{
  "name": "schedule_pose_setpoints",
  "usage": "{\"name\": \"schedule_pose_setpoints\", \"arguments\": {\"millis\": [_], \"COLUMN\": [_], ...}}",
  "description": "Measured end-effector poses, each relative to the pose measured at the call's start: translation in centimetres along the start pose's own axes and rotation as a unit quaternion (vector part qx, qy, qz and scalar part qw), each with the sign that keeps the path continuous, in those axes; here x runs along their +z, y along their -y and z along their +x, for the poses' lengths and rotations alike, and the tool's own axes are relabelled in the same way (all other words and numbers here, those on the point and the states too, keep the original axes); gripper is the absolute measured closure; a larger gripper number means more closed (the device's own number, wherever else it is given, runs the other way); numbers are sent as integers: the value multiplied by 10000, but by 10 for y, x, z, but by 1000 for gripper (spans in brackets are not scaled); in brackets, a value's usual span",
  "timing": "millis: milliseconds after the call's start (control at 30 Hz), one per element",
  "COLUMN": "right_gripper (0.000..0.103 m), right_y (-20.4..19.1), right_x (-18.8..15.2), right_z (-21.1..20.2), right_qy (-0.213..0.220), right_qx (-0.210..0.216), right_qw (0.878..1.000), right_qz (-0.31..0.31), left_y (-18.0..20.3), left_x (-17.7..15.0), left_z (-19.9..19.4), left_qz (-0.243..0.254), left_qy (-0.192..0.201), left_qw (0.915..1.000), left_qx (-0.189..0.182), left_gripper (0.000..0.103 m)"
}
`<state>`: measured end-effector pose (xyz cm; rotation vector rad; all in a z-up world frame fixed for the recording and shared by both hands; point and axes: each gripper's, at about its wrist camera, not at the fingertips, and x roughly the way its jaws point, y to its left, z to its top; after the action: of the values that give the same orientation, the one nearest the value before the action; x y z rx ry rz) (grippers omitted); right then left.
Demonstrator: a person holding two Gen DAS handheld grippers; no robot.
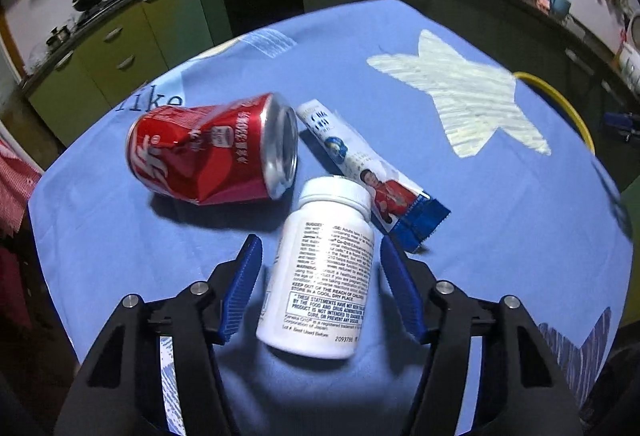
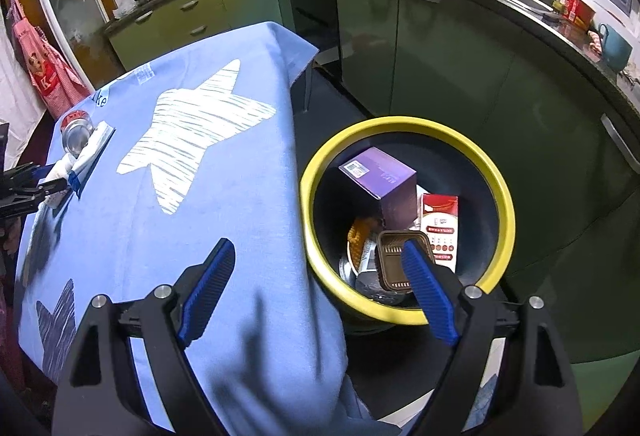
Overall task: Collect trash
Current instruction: 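Grasp the white pill bottle with the left gripper and lift it, then carry the pill bottle over the yellow bin and release it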
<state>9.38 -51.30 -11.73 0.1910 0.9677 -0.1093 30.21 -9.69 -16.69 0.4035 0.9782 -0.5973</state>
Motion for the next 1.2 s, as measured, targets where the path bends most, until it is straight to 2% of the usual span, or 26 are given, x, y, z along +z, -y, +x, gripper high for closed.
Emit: {"name": "schedule_pose_setpoints", "arguments": {"millis": [233, 400, 767, 933, 1067, 1133, 1200], "right_gripper": [22, 22, 22, 22, 22, 22, 22], "right_y": [-5, -7, -6, 9, 28, 41, 54], "right_x": [1, 0, -2, -6, -10, -13, -17], "right_z": [3, 3, -8, -19, -29, -37, -45], "right_qy": [-27, -33, 64, 144, 225, 297, 368], "right_qx": [56, 86, 58, -130, -321, -450, -583], "right_qw": [10000, 9999, 9999, 9998, 9991, 9982, 9972], "right_qz": [-53, -83, -111, 16, 171, 245, 303], "left_y": [4, 3, 28, 69, 118, 152, 186], "left_x": [-1, -4, -5, 13, 45, 70, 90], "left_z": [9, 7, -45, -71, -78, -73, -67], "left_qz": [144, 101, 237, 596, 952, 1201, 1473], "left_qy": [-213, -204, 156, 343, 465, 494, 518], "left_qw": [9996, 9997, 9996, 9976, 9922, 9866, 9810], "left_qx": [89, 56, 74, -112, -661, -984, -1153], "left_gripper": [54, 55, 55, 55, 55, 55, 55]}}
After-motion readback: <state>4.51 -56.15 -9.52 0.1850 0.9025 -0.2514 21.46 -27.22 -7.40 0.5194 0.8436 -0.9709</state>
